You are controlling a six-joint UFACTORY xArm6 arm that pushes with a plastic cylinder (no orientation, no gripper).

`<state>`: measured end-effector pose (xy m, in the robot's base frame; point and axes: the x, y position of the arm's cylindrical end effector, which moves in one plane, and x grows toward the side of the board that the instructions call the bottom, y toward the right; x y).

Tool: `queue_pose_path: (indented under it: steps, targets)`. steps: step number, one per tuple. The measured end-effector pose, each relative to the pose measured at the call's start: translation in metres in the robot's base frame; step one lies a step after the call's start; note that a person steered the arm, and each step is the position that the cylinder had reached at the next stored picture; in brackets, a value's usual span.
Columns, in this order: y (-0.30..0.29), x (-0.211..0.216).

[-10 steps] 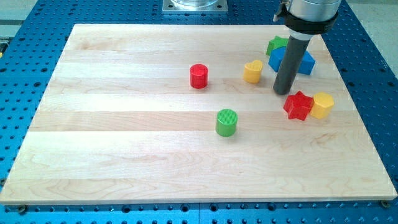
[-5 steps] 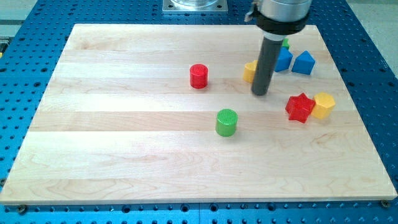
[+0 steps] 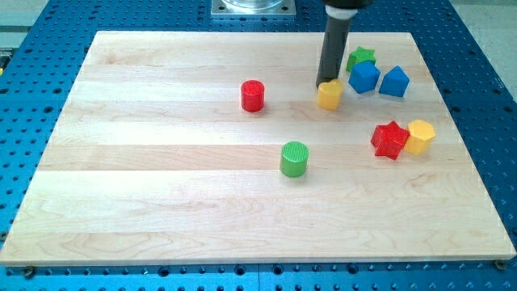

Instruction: Keep heart on left side of red star

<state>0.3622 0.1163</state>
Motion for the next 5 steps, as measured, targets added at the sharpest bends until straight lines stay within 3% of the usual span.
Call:
queue_pose_path:
  steps: [1,5]
  targets:
    - [-0.005,0.056]
    - [-0.017,0.066]
